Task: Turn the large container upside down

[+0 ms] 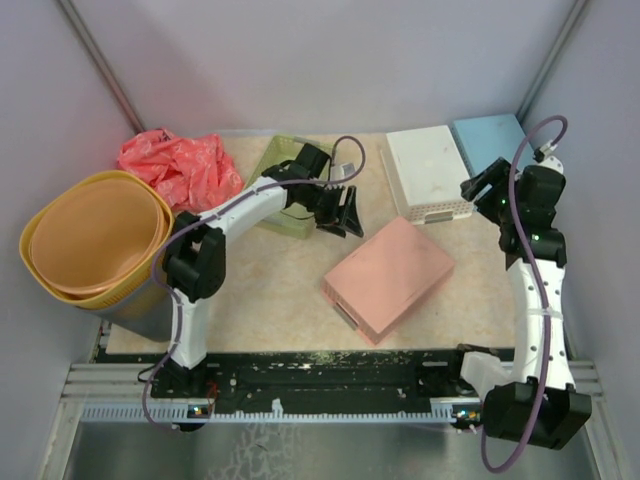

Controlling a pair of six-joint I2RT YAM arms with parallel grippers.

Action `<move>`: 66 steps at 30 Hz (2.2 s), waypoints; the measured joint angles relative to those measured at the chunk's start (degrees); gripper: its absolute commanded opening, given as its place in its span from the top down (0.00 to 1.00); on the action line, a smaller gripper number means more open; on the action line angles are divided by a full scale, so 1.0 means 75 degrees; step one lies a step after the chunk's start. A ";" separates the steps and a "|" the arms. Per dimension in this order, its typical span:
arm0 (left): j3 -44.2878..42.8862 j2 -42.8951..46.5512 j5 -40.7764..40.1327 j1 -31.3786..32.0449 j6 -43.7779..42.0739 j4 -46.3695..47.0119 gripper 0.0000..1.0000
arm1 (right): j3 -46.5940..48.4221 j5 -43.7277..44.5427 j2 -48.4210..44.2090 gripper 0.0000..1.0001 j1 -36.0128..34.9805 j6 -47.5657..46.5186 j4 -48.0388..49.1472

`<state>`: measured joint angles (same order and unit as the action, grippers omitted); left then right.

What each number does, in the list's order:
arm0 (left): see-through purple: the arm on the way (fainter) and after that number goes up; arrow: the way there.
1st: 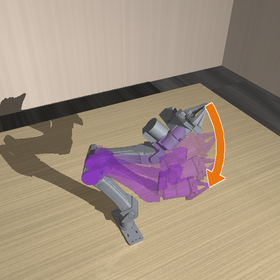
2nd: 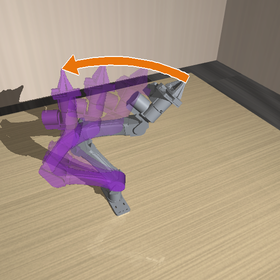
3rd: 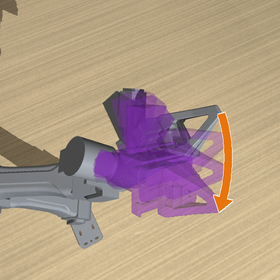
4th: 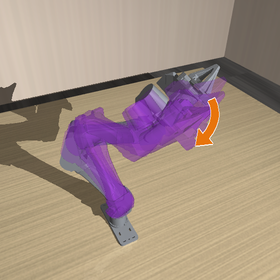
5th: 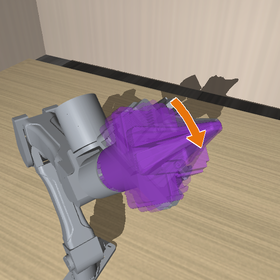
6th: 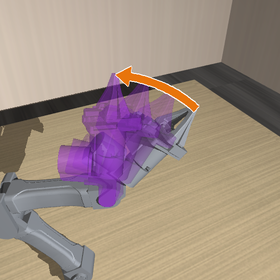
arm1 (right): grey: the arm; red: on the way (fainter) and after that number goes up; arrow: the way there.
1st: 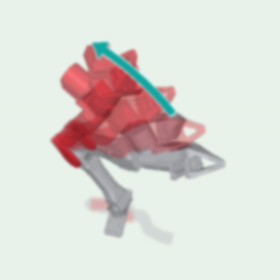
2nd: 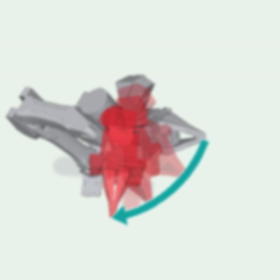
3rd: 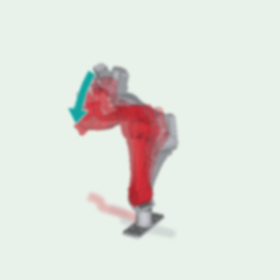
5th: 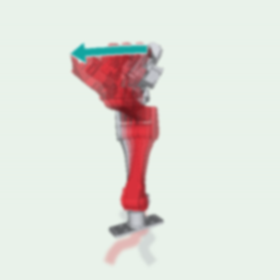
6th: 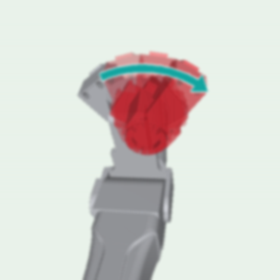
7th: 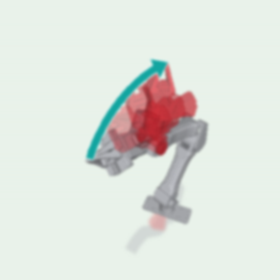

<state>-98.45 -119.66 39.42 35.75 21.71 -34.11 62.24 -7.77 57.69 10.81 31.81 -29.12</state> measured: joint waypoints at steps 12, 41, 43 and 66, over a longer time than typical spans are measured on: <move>-0.1591 0.0405 -0.4878 0.0070 -0.1274 -0.0836 0.19 | -0.0603 -0.0289 0.0160 0.32 -0.0289 -0.0154 -0.0294; -0.2518 0.0624 -0.1606 -0.0737 -0.0259 -0.0493 1.00 | -0.0603 -0.0472 0.0420 0.33 -0.0376 -0.0012 0.0006; -0.1617 0.1189 -0.0312 -0.1081 0.0664 0.0743 1.00 | -0.0603 -0.0493 0.0423 0.33 -0.0376 -0.0009 0.0041; 0.3045 -0.0023 0.2690 -0.1679 1.0398 1.2753 0.86 | -0.0603 -0.0516 0.0434 0.32 -0.0379 -0.0015 0.0052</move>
<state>-75.61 -119.83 59.59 23.16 99.70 61.54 57.71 -11.64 60.95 7.97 31.70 -28.73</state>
